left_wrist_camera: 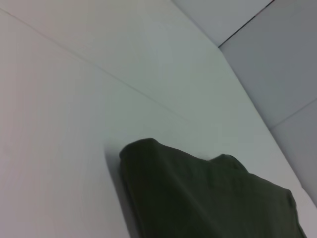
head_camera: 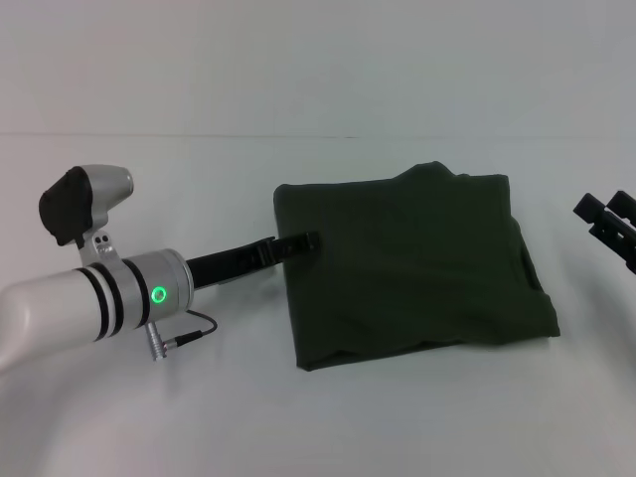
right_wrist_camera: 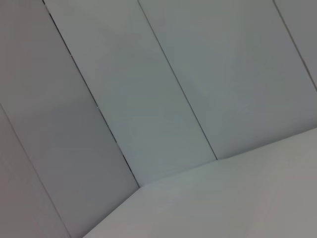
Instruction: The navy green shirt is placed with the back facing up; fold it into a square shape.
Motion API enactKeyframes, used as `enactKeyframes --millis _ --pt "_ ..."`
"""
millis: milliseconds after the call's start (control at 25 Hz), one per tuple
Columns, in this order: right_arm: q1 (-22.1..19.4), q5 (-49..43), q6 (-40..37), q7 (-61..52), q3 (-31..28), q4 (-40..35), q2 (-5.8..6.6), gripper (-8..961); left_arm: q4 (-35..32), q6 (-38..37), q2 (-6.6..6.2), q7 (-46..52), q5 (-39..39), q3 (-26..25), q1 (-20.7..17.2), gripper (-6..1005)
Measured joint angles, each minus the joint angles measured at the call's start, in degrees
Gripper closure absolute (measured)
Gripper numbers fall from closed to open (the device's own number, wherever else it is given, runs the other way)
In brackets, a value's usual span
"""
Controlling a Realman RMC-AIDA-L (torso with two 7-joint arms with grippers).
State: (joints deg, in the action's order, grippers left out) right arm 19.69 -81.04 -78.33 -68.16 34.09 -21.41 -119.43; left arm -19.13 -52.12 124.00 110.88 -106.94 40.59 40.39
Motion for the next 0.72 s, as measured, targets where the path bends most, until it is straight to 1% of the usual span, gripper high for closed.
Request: enactKeyframes --millis 200,360,480,720 --pt "0.1 -1.4 -0.2 0.0 0.0 0.0 0.02 178 0.1 1.3 0.02 -0.2 0.0 0.2 0.3 159" --pt "0.5 -1.4 -0.2 0.1 0.0 0.0 0.06 178 0.7 3.1 0.16 0.0 0.1 1.9 0.4 163" --pt "0.6 -1.5 -0.3 0.6 0.0 0.0 0.08 178 1.3 3.2 0.33 0.1 0.4 2.8 0.9 166" --pt "0.9 -1.5 -0.2 0.7 0.7 0.1 0.08 178 2.6 2.9 0.37 0.1 0.5 3.1 2.1 172"
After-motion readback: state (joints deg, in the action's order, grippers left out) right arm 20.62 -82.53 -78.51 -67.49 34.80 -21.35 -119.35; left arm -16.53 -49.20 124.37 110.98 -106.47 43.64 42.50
